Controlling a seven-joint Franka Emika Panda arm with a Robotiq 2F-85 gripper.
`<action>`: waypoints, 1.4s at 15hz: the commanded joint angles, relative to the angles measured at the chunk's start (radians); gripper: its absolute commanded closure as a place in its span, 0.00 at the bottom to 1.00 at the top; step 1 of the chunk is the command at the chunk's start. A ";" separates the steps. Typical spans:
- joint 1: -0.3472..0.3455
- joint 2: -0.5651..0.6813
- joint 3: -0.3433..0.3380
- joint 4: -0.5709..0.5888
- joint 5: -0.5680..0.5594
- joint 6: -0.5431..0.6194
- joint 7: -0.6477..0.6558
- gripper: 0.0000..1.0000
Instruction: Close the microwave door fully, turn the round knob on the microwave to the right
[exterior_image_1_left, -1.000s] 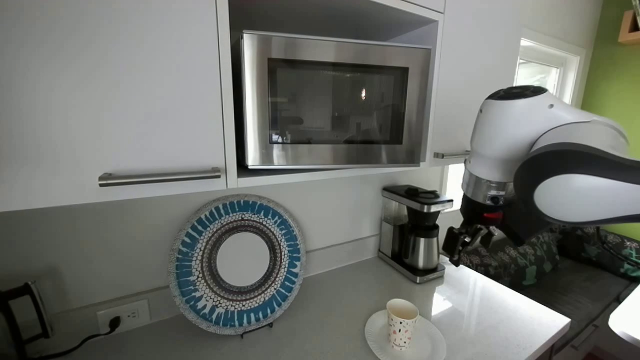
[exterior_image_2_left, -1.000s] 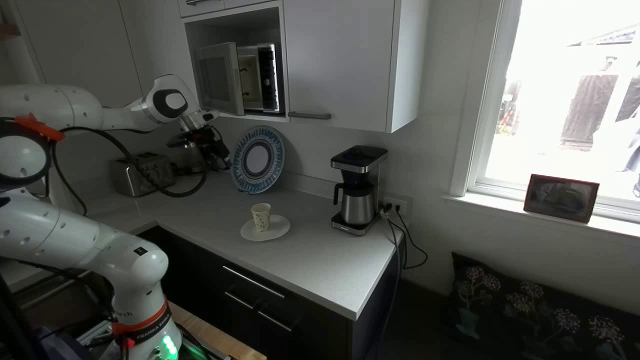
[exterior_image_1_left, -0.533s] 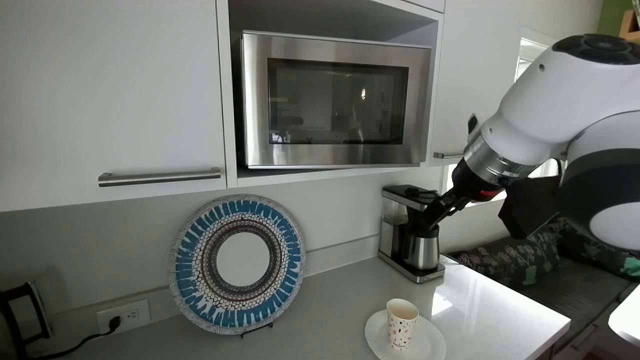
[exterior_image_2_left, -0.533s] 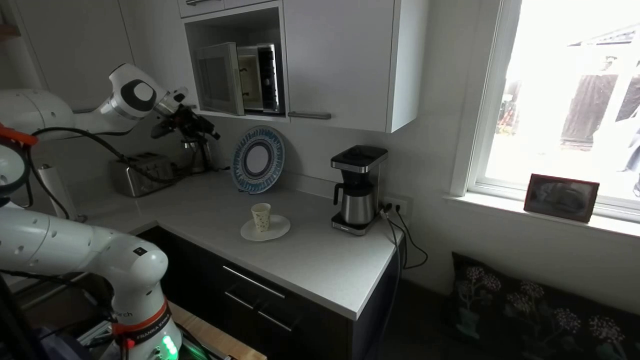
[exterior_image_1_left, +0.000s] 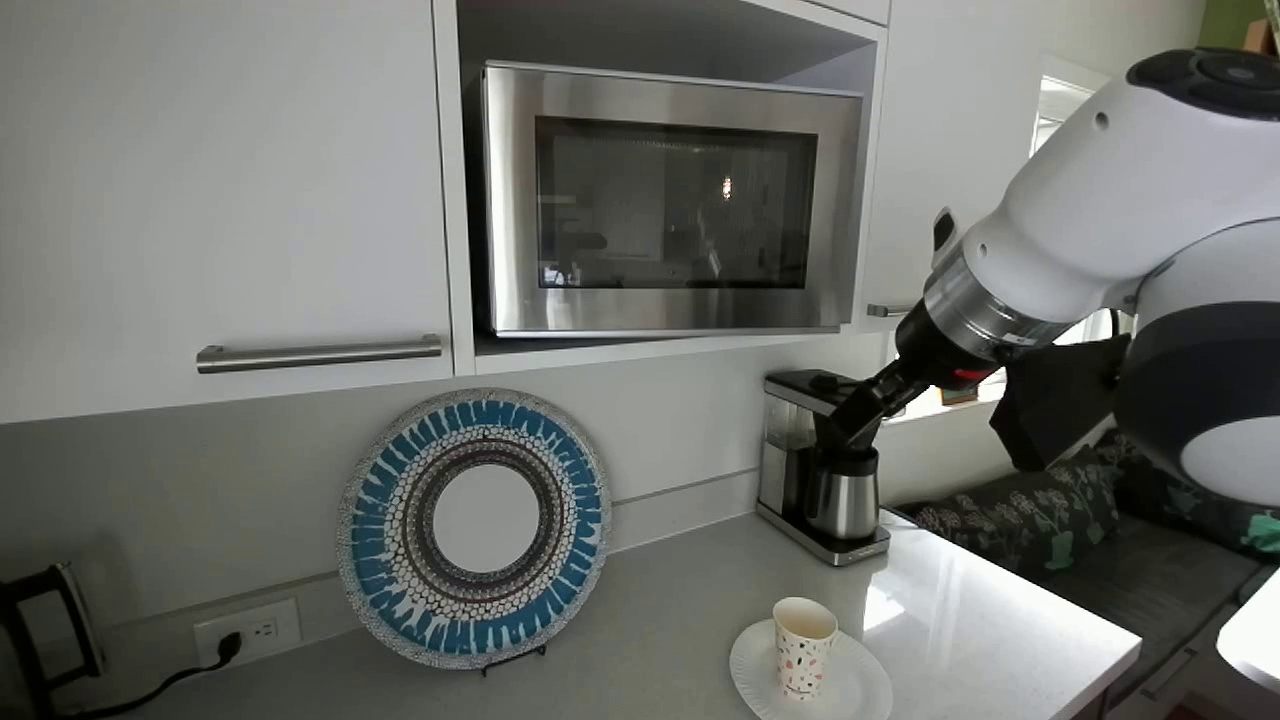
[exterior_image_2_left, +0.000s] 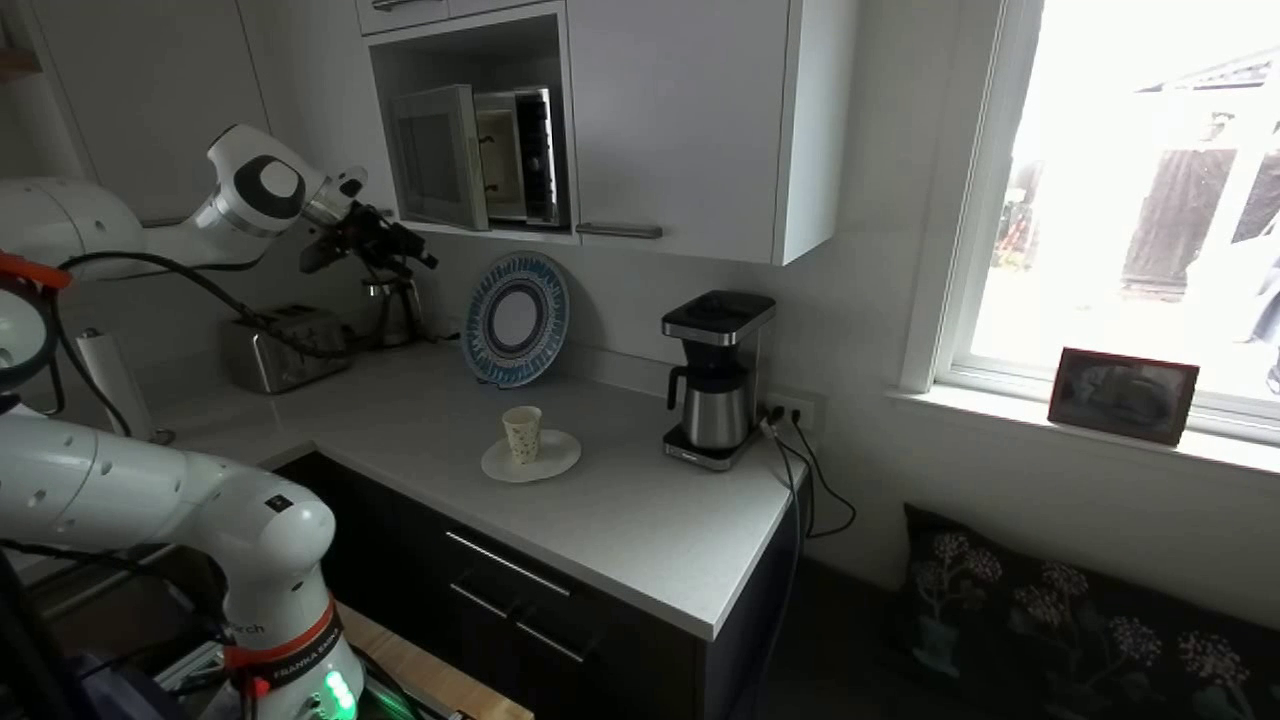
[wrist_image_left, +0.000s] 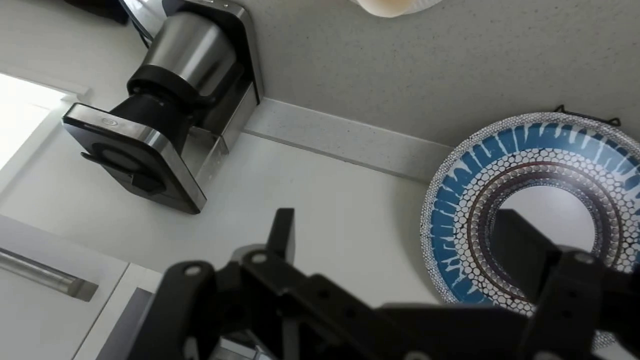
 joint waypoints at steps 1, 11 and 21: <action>-0.045 -0.022 0.013 -0.025 -0.045 0.160 0.074 0.00; -0.354 -0.001 0.112 0.011 -0.032 0.676 0.208 0.00; -0.636 0.050 0.272 0.080 0.017 0.860 0.271 0.00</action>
